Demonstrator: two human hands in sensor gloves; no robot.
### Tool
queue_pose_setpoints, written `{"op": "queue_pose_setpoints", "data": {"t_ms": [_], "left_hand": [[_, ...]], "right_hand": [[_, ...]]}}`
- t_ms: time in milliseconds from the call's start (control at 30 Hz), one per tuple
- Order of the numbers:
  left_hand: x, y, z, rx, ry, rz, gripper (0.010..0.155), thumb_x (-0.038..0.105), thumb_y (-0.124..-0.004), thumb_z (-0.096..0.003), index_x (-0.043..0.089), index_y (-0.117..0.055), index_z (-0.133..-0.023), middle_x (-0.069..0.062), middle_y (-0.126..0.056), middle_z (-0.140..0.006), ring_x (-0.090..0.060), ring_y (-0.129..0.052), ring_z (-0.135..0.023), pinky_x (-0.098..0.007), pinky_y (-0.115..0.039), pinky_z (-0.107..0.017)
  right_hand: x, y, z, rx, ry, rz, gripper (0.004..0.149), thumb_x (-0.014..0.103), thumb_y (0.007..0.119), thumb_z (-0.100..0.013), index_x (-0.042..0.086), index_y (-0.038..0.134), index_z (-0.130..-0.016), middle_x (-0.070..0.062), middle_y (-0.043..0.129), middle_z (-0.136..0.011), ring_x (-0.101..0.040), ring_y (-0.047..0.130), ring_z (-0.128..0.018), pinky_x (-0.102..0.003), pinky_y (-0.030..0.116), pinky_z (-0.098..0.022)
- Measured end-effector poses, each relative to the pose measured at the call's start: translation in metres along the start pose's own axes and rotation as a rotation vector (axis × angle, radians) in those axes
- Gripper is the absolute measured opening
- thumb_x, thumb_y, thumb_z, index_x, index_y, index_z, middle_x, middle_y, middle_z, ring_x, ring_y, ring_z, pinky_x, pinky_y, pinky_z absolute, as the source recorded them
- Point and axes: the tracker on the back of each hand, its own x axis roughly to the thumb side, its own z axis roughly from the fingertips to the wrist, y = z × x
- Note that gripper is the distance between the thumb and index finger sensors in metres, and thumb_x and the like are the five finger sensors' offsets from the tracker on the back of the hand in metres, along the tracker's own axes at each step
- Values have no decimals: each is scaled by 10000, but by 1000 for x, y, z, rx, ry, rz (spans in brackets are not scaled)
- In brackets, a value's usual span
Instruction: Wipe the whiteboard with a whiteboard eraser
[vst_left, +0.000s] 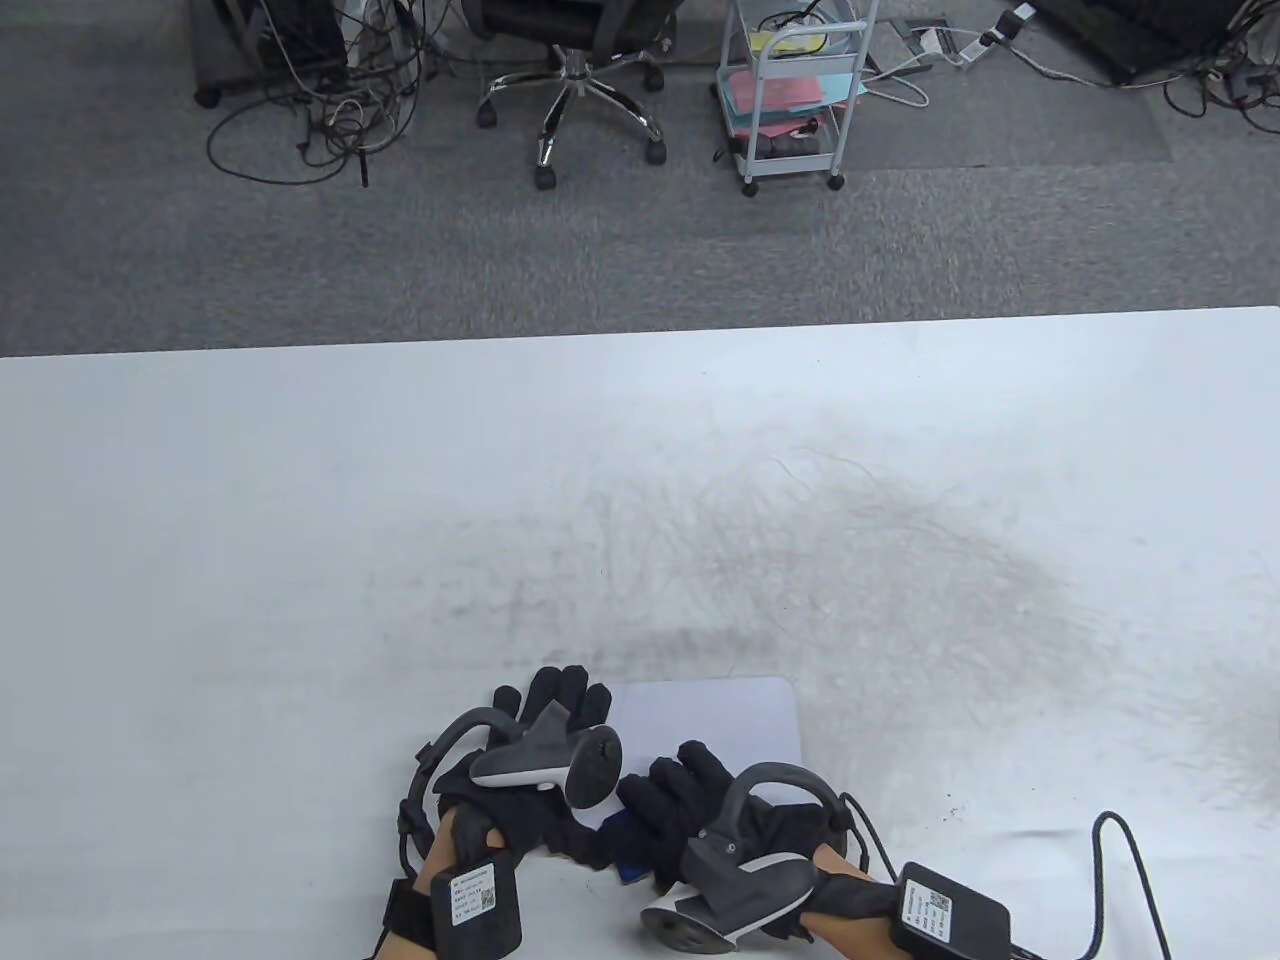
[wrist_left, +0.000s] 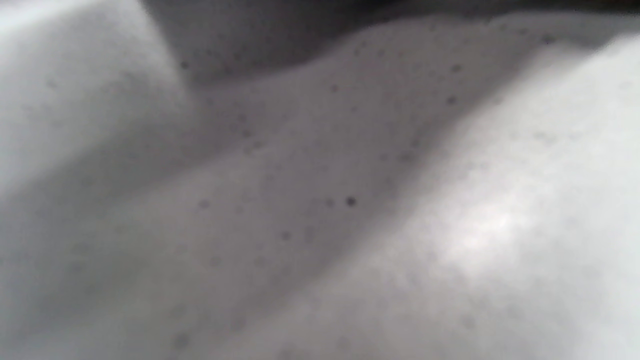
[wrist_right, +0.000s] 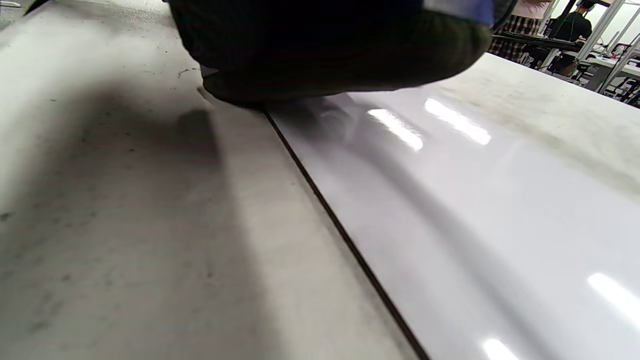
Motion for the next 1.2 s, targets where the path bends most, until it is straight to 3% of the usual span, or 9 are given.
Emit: {"op": "queue_pose_setpoints", "data": {"t_ms": [267,367,533,833,1033,1200], "left_hand": [[0,0,0,0,-5,-1,1338,812,-605,-210,63,117,-1051,-285,146,-1082,-533,31,-1001,-707,-210,-720],[0,0,0,3,-9,0,1341,813,-608,-210,62,118,-1052,-285,147,-1082,-535,33,-1000,-708,-209,-717],[0,-1,0,4,-11,6,1337,814,-605,-214,68,122,-1052,-279,150,-1082,-530,36,-1001,-707,-204,-714],[0,-1,0,6,-6,13,1346,814,-607,-212,52,122,-1048,-274,151,-1082,-524,39,-1003,-702,-202,-714],[-1,-1,0,2,-7,19,1344,812,-609,-213,55,127,-1044,-269,157,-1077,-523,46,-998,-701,-194,-712],[-1,-1,0,1,-6,20,1343,812,-608,-212,60,129,-1045,-268,159,-1077,-521,48,-999,-701,-193,-712]], "right_hand": [[-22,4,-16,52,59,-146,559,420,585,-623,390,396,-1148,-95,435,-1300,-422,523,-1152,-725,416,-811],[-26,9,-20,25,98,-172,563,424,581,-624,400,379,-1149,-93,411,-1304,-423,504,-1152,-733,399,-812],[-29,14,-23,-42,167,-155,570,436,583,-625,387,389,-1159,-128,453,-1295,-437,561,-1124,-745,413,-801],[-71,16,-46,-18,397,-139,591,460,602,-632,321,406,-1172,-190,536,-1252,-453,665,-1047,-714,465,-792],[-55,10,-44,-37,315,-120,593,442,628,-629,263,457,-1167,-234,573,-1215,-471,701,-992,-705,518,-771],[-18,8,-18,-70,133,-68,587,443,634,-618,261,482,-1155,-229,600,-1204,-470,721,-986,-710,535,-760]]}}
